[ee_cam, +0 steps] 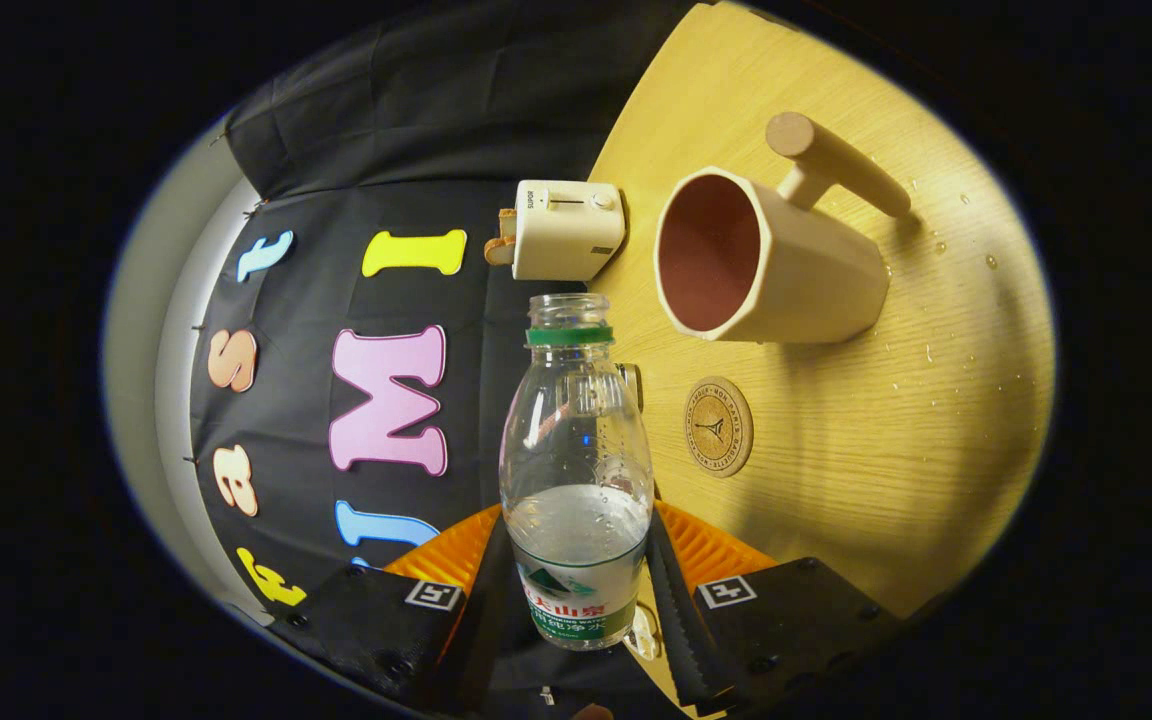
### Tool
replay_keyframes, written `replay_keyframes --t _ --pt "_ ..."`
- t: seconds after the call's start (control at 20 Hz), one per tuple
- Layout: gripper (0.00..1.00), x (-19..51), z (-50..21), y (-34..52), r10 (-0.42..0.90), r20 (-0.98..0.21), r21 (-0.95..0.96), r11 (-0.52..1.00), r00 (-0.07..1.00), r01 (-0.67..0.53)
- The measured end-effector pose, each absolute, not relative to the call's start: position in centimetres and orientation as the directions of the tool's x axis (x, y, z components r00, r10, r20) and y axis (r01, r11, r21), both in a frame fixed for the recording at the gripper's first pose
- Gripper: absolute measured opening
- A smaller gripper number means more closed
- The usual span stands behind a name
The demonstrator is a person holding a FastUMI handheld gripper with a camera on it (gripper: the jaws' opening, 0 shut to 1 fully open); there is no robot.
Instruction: Take the bottle from table, then pour the juice into the cup, finally place the bottle on the coaster
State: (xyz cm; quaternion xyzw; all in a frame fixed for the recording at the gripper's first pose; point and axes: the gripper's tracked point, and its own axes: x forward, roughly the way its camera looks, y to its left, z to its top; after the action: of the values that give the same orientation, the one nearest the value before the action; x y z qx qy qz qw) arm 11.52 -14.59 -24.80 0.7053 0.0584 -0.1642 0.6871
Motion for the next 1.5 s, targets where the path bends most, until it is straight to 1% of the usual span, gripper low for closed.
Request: replay_keyframes --t 0.6,1.5 --pt "0.70 12.6 -25.3 -15.2 -0.171 -0.306 0.945 -0.178 0.937 0.276" --pt "0.70 13.6 -24.8 -15.6 -0.229 -0.269 0.937 -0.287 0.935 0.199"
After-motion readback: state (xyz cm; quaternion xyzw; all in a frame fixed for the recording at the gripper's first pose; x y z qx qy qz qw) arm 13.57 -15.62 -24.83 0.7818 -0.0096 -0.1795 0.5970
